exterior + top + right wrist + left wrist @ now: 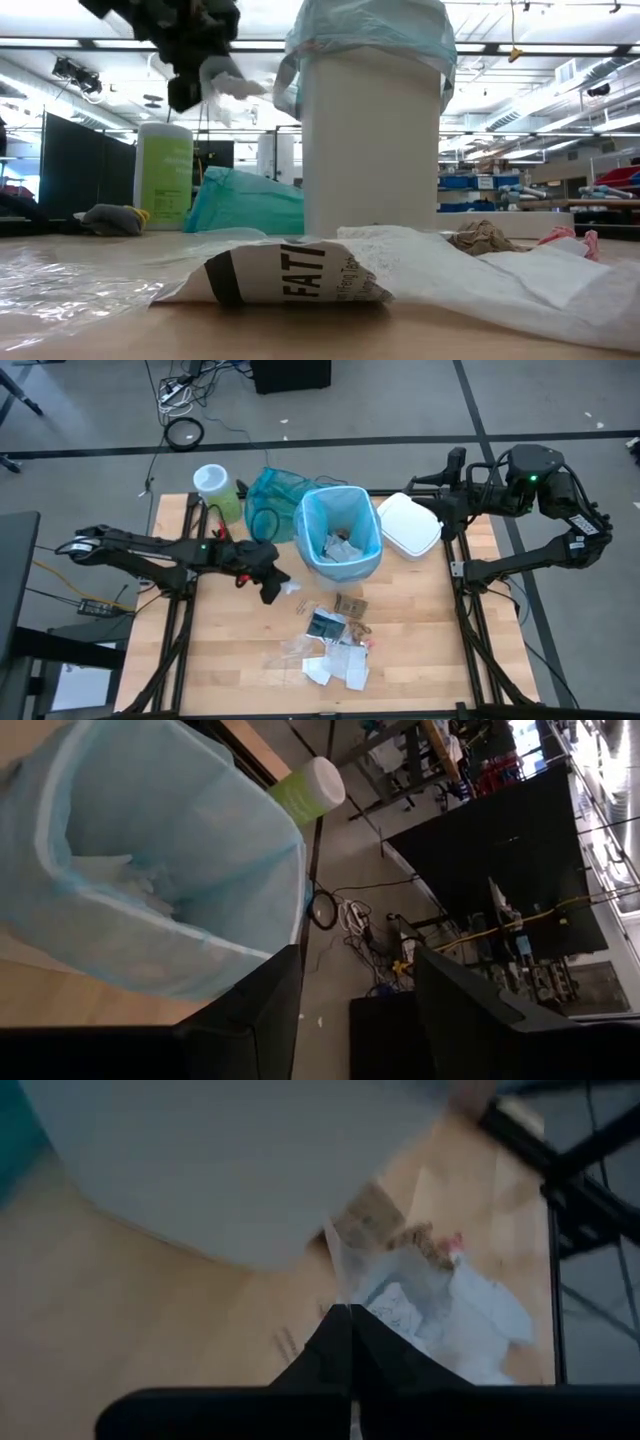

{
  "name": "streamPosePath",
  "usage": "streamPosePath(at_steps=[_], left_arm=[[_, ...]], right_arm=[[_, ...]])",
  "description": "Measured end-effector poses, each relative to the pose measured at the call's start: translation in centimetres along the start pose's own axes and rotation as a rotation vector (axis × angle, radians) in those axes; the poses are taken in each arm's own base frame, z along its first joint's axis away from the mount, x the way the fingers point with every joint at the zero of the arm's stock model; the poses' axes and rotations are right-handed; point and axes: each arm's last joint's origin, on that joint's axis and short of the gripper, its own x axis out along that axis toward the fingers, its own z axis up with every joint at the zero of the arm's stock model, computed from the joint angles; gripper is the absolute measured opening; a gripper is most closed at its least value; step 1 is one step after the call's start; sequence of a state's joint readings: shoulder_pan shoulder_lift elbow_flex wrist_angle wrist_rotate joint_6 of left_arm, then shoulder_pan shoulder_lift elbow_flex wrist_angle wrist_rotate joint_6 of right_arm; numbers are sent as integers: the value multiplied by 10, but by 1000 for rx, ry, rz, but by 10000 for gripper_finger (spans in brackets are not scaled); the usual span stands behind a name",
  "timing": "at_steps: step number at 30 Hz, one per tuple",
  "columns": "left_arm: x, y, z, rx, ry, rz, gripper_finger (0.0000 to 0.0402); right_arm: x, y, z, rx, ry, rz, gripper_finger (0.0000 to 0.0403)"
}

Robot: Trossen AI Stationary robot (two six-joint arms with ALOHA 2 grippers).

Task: Place trash/remove bag and relplace
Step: Put the clear plastic into the white trash bin

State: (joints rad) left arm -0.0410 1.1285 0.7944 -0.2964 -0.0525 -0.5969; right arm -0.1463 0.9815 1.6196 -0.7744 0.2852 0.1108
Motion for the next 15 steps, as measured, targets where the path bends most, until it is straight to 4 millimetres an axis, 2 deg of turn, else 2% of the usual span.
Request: streamPosePath(at_steps=[4,12,15], left_arm=[[-8,2,1,15,-32,51,13],[-1,10,-15,149,153,94,34],[-1,10,-15,158,166,91,47]], right_arm=[[1,0,0,-2,6,-1,179],[9,3,-3,-10,33,13,185],[13,4,-3,-14,43,16,192]])
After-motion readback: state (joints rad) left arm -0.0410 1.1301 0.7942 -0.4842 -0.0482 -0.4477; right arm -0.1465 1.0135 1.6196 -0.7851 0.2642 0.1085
